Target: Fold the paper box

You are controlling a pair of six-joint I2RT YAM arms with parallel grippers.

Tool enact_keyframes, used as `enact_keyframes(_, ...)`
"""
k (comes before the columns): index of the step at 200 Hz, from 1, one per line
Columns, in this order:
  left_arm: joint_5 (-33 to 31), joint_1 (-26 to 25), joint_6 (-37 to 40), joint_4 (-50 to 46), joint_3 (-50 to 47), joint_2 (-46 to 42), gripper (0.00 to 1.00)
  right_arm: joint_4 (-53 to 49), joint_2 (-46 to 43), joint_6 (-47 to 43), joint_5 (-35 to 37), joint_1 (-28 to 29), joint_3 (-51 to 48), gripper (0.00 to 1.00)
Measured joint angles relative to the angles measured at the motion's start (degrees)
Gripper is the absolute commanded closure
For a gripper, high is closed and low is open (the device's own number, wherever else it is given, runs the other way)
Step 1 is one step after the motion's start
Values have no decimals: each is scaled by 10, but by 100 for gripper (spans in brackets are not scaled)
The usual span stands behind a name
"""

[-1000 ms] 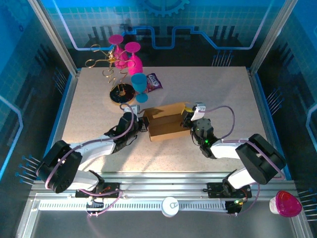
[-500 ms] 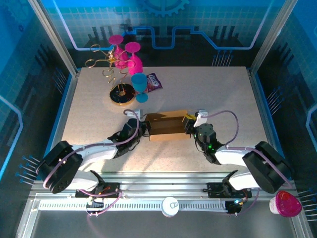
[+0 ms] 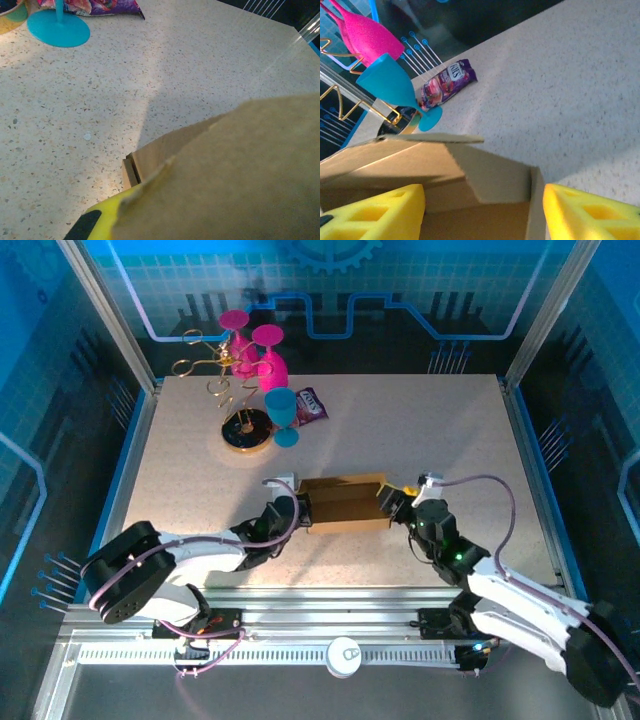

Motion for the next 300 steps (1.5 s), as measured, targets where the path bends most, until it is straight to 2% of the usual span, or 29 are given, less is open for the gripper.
enact_keyframes(41,-29,-13,0,19,0,17,100,-163,-114,97,39,60,9,31)
enact_keyframes(86,-35,-14,0,19,1,18,100,-320,-120,221,51,68,118,33)
enact_keyframes(107,-37,-14,0,19,1,19,100,-344,-68,289,49,68,183,34)
enact_keyframes(165,-38,-15,0,13,5,20,100,-380,174,482,36,118,379,35)
enact_keyframes(202,-42,-17,0,13,5,21,100,-353,254,565,32,120,395,39)
enact_keyframes(222,-43,-17,0,13,5,21,100,-346,288,592,21,116,395,44)
enact_keyframes(234,-44,-17,0,13,5,21,100,-340,296,606,17,112,394,52)
enact_keyframes(246,-44,-17,0,13,5,21,100,-332,296,615,14,105,392,61)
enact_keyframes(259,-45,-18,2,13,5,21,100,-321,296,621,12,100,389,77)
enact_keyframes(280,-44,-19,6,3,5,19,71,-309,292,636,9,97,373,100)
enact_keyframes(288,-41,-20,7,-17,4,17,63,-302,287,643,7,97,363,100)
enact_keyframes(300,-38,-23,9,-61,5,7,57,-294,276,645,5,97,345,100)
